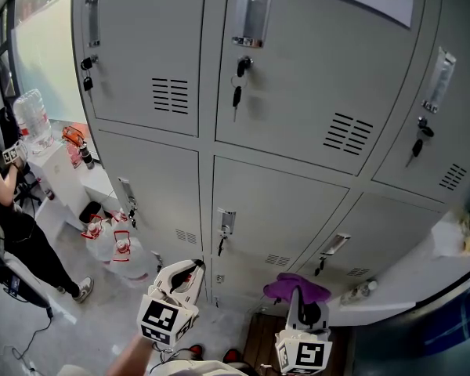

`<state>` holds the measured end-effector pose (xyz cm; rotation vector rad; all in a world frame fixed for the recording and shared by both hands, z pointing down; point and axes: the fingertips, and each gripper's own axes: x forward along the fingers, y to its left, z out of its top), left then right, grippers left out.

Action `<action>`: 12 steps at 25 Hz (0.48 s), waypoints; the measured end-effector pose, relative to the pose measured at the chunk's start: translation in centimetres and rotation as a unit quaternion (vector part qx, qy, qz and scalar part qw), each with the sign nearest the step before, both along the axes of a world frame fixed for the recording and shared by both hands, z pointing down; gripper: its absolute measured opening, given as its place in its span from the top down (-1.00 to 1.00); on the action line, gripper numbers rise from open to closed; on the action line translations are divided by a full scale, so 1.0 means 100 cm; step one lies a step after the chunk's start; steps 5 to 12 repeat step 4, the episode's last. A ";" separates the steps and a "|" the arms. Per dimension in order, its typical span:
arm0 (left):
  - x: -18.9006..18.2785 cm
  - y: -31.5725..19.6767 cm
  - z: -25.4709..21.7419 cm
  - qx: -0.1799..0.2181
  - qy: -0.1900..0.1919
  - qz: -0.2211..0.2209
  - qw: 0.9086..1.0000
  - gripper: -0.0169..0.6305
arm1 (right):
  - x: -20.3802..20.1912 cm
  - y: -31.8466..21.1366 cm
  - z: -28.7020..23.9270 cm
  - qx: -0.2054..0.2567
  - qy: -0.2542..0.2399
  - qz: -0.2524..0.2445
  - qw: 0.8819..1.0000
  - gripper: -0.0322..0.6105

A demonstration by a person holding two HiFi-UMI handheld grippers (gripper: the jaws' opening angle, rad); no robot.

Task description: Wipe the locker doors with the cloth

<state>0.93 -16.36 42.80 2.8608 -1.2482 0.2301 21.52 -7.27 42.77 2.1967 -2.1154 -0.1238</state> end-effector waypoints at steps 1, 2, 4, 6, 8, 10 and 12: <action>0.000 0.000 0.000 0.000 0.000 0.000 1.000 0.86 | 0.000 -0.001 0.000 0.000 0.000 0.000 1.000 0.80; -0.001 -0.001 0.000 -0.001 0.000 -0.001 1.000 0.86 | 0.000 -0.001 0.000 0.001 0.001 -0.001 1.000 0.80; -0.001 -0.002 0.000 -0.002 0.000 -0.002 1.000 0.85 | -0.001 -0.003 0.000 0.002 0.004 -0.005 1.000 0.80; -0.001 -0.002 0.000 -0.002 0.000 -0.002 1.000 0.85 | -0.001 -0.003 0.000 0.002 0.004 -0.005 1.000 0.80; -0.001 -0.002 0.000 -0.002 0.000 -0.002 1.000 0.85 | -0.001 -0.003 0.000 0.002 0.004 -0.005 1.000 0.80; -0.001 -0.002 0.000 -0.002 0.000 -0.002 1.000 0.85 | -0.001 -0.003 0.000 0.002 0.004 -0.005 1.000 0.80; -0.001 -0.002 0.000 -0.002 0.000 -0.002 1.000 0.85 | -0.001 -0.003 0.000 0.002 0.004 -0.005 1.000 0.80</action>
